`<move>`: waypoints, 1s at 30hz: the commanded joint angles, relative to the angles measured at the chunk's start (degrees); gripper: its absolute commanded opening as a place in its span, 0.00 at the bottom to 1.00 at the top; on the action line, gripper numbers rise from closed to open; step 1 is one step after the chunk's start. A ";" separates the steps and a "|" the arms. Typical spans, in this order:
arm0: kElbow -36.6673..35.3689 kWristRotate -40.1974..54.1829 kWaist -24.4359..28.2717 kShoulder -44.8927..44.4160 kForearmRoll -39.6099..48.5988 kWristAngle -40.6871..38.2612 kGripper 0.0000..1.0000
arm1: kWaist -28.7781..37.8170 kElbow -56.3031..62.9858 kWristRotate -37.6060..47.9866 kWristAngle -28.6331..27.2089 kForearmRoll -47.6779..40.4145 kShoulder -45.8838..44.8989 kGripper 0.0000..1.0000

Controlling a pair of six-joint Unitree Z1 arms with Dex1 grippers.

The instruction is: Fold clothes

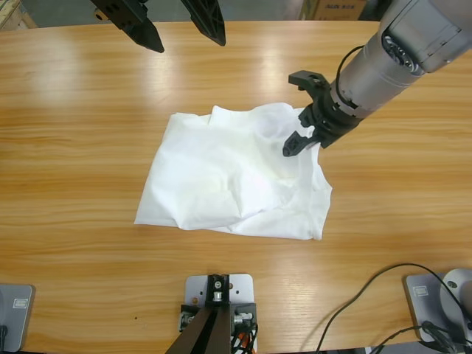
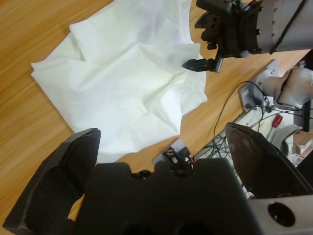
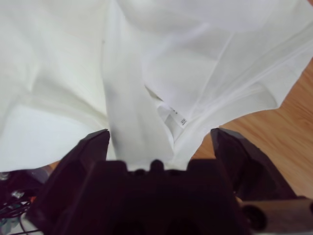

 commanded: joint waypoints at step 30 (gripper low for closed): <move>2.20 2.71 1.02 2.34 8.58 0.79 1.00 | -4.02 -16.53 -7.01 -4.87 14.33 8.80 0.00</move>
